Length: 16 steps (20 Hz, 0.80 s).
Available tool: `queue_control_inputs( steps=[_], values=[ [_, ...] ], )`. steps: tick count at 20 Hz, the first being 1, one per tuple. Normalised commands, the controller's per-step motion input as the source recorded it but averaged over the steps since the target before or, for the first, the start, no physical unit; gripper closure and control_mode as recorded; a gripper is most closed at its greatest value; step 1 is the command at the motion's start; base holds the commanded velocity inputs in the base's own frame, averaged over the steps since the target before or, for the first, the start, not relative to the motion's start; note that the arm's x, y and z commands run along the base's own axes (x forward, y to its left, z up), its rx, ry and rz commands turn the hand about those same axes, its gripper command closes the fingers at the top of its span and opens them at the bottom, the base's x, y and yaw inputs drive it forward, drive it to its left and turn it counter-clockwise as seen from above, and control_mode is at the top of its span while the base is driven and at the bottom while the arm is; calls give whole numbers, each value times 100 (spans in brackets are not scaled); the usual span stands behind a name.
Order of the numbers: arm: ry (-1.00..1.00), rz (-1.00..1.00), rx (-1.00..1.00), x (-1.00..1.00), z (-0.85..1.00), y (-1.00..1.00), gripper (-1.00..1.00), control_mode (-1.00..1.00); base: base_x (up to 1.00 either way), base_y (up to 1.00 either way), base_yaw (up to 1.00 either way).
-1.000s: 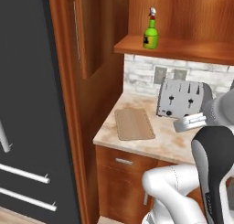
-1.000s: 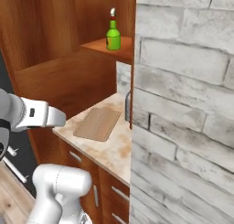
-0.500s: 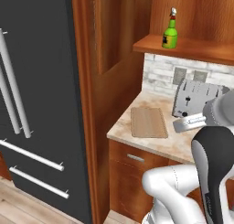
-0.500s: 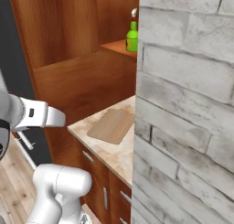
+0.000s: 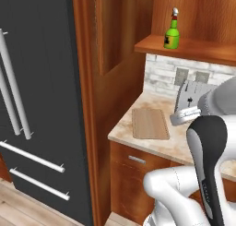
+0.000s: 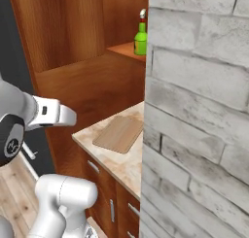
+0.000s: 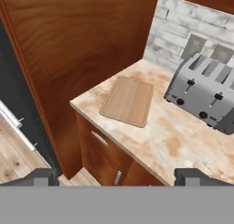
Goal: Move the cutting board and knife to the sink. Then move spray from the cabinet to the counter.
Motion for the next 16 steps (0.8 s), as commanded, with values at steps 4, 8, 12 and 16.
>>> queue_control_inputs(
  steps=[4, 8, 12, 16],
  values=[
    [0, 7, 0, 83, -27, -7, -100, -100, 0, 0, 0],
    [0, 11, 0, 86, -43, -22, -100, -100, 0, 0, 0],
    [0, 13, 0, 82, -46, -22, -100, -100, 0, 0, 0],
    [0, 9, 0, 86, -50, -5, -100, -100, 0, 0, 0]
  ],
)
